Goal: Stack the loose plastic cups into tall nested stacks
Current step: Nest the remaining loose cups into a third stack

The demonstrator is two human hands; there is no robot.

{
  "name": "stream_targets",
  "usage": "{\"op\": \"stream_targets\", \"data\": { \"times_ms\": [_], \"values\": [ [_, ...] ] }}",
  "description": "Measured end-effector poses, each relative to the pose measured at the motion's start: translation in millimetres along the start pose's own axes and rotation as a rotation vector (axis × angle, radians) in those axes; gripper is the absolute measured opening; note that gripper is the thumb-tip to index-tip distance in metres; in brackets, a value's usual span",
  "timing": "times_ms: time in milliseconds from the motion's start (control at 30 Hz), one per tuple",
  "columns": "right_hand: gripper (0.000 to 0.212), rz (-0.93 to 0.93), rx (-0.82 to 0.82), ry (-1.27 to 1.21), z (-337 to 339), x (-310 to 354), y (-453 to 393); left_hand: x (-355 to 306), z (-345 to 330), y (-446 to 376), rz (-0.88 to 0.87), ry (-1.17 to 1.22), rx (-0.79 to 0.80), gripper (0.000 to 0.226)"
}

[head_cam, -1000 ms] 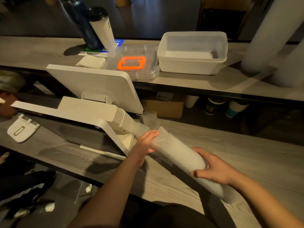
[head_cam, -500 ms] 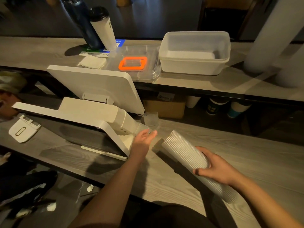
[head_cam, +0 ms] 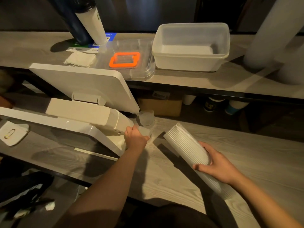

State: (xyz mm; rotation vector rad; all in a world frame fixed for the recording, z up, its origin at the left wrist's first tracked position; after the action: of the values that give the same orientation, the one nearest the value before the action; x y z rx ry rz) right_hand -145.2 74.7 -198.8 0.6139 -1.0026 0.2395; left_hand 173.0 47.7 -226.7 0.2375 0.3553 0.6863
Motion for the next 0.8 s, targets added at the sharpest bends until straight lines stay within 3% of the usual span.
{"op": "stream_targets", "data": {
  "times_ms": [267,433,600,700,800],
  "values": [
    [0.09,-0.026,0.008,-0.014,0.6,-2.8,-1.7,3.9,-10.2,14.1,0.001,0.211,0.181,0.072],
    [0.092,-0.027,0.045,-0.009,-1.6,-7.2,1.0,10.9,-17.4,25.7,-0.022,0.178,0.185,0.086],
    [0.096,-0.022,0.042,-0.005,-3.3,-6.8,5.0,15.3,-8.9,30.3,0.012,0.262,0.126,0.07],
    [0.1,-0.017,0.042,0.004,-4.4,-8.4,7.9,14.3,1.6,31.5,0.077,0.452,0.134,0.061],
    [0.096,-0.008,0.067,0.01,-5.7,-8.6,11.1,9.0,13.6,37.4,0.151,0.669,0.246,0.065]
  ]
}}
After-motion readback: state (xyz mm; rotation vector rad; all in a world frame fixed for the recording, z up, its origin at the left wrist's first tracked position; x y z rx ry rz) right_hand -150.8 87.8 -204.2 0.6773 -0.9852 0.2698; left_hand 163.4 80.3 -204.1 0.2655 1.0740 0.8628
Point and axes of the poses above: each hand's wrist, its own y-axis away from the middle knuckle, its own z-axis out of the back of the hand, x = y × z, the point moved 1 cm from there along -y, towards the middle knuckle, and after that the axes turned 10 degrees about -y, right-handed, at the moved point
